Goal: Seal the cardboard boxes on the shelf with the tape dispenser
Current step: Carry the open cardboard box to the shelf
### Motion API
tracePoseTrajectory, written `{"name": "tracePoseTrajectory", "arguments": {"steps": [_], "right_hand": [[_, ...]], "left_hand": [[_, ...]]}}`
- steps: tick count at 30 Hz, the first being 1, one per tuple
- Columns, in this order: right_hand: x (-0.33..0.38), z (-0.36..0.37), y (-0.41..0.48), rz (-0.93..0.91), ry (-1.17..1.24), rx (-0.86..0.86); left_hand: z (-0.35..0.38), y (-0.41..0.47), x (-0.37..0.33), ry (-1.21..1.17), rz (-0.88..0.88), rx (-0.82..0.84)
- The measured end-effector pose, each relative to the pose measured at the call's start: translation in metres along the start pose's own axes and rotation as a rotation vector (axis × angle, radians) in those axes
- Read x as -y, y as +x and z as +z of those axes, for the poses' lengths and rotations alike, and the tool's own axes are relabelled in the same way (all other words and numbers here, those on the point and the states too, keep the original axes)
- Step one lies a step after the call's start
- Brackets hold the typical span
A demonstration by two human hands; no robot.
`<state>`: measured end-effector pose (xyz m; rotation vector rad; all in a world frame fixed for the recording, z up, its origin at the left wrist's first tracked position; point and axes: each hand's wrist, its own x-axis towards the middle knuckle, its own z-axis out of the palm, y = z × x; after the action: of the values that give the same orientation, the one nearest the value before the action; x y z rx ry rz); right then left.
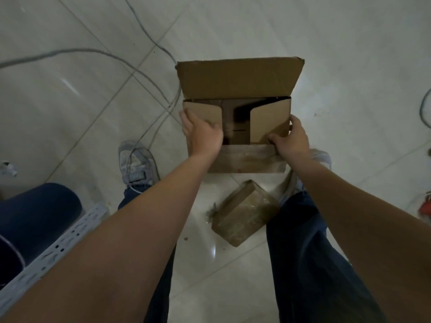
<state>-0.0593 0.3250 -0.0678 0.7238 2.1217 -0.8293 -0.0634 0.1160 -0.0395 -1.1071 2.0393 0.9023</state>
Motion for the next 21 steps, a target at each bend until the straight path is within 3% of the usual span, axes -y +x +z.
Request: {"name": "tracePoseTrajectory", "arguments": {"steps": [5, 9, 15, 21], "right_hand": [[-0.004, 0.012, 0.005, 0.084, -0.002, 0.079], [-0.007, 0.02, 0.006, 0.153, 0.027, 0.098], [0.016, -0.009, -0.016, 0.102, 0.158, 0.02], [0.087, -0.119, -0.043, -0.077, 0.247, -0.081]], "left_hand": [[-0.007, 0.019, 0.022, 0.141, -0.094, -0.093], [-0.015, 0.033, 0.044, 0.019, -0.254, 0.113], [-0.035, 0.02, 0.019, -0.06, -0.12, 0.164], [-0.081, -0.017, -0.085, -0.215, 0.019, 0.115]]}}
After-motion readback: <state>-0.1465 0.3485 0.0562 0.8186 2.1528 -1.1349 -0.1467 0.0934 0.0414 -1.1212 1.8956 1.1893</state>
